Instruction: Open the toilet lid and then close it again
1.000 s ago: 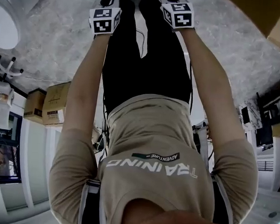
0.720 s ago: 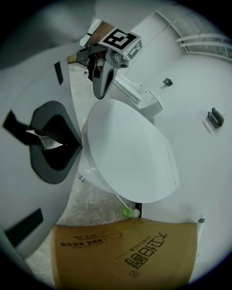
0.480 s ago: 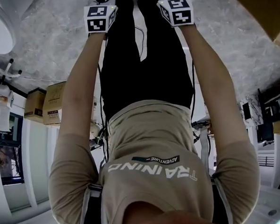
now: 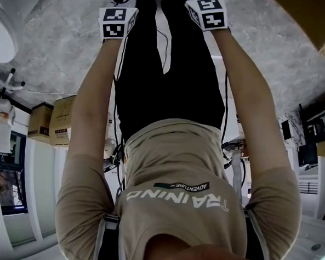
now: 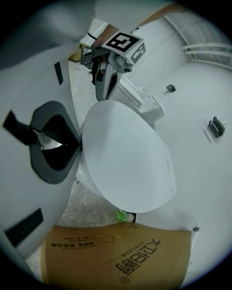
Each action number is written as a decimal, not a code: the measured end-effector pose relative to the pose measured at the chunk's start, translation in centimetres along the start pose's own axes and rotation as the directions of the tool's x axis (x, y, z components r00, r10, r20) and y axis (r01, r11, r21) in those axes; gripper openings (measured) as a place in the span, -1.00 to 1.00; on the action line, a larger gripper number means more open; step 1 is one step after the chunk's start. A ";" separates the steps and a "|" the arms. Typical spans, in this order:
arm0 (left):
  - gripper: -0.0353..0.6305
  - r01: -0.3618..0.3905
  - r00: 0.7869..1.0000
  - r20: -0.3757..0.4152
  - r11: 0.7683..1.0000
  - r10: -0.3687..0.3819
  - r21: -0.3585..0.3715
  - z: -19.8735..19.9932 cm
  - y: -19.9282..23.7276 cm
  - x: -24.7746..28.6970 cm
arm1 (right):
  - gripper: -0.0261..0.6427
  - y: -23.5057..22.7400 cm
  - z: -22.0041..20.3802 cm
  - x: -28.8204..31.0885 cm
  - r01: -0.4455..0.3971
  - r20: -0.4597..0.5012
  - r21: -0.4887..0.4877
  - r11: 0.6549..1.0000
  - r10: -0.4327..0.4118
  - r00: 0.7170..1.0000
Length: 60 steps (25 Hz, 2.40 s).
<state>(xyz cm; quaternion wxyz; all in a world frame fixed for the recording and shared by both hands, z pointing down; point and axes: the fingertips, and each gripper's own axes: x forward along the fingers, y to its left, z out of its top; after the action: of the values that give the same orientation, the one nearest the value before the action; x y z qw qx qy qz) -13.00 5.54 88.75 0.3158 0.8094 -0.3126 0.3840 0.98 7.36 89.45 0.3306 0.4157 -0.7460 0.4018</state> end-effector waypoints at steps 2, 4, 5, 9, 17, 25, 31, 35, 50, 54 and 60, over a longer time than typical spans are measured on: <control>-0.88 -0.004 1.000 0.012 1.000 0.004 0.007 0.2 0.3 0.0 | -0.89 0.1 0.4 0.0 -0.002 0.008 -0.005 1.000 0.002 1.000; -0.88 -0.009 1.000 0.021 1.000 0.009 0.029 0.6 0.1 -0.5 | -0.89 0.4 0.8 -0.7 0.007 0.005 -0.029 1.000 -0.007 1.000; -0.88 -0.010 1.000 0.025 0.999 0.009 0.037 0.8 -0.1 -0.7 | -0.89 0.4 0.9 -1.0 0.009 0.000 -0.041 0.999 -0.009 1.000; -0.88 -0.017 1.000 0.007 0.997 0.017 0.071 0.8 -0.6 -0.3 | -0.89 0.0 0.5 -1.1 -0.002 -0.010 -0.035 0.999 0.002 1.000; -0.88 -0.013 1.000 -0.014 0.995 0.015 0.095 1.4 -1.0 -1.0 | -0.89 0.3 1.1 -2.0 -0.013 0.031 -0.053 0.999 0.015 0.999; -0.88 -0.014 0.998 -0.064 0.993 0.022 0.121 3.8 -1.4 -5.7 | -0.89 2.9 4.3 -5.8 -0.040 0.057 -0.067 0.997 0.043 0.997; -0.88 -0.036 0.997 -0.066 0.997 0.040 0.069 6.2 -1.7 -9.3 | -0.89 4.7 7.0 -9.0 -0.061 0.054 -0.076 0.995 0.065 0.996; -0.88 -0.039 0.997 -0.060 0.998 0.043 0.057 8.8 -2.0 -12.1 | -0.89 5.5 9.6 -11.7 -0.081 0.069 -0.057 0.995 0.085 0.994; -0.88 -0.083 0.996 0.015 0.996 0.084 -0.031 18.4 -2.0 -19.7 | -0.89 7.2 19.5 -19.2 -0.126 0.122 0.055 0.990 0.119 0.985; -0.88 -0.093 0.995 0.037 0.995 0.094 -0.041 20.5 -2.3 -20.5 | -0.89 6.8 21.3 -20.6 -0.117 0.116 0.035 0.992 0.113 0.987; -0.88 -0.071 0.995 0.070 0.997 0.074 -0.037 23.3 -1.8 -22.4 | -0.89 7.2 24.3 -22.2 -0.102 0.141 0.056 0.993 0.093 0.986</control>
<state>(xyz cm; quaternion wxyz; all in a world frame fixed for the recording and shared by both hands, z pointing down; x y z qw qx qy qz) -13.13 -4.96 58.16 0.3044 0.8051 -0.3595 0.3605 0.46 -3.64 57.59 0.2446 0.4157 -0.7735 0.4112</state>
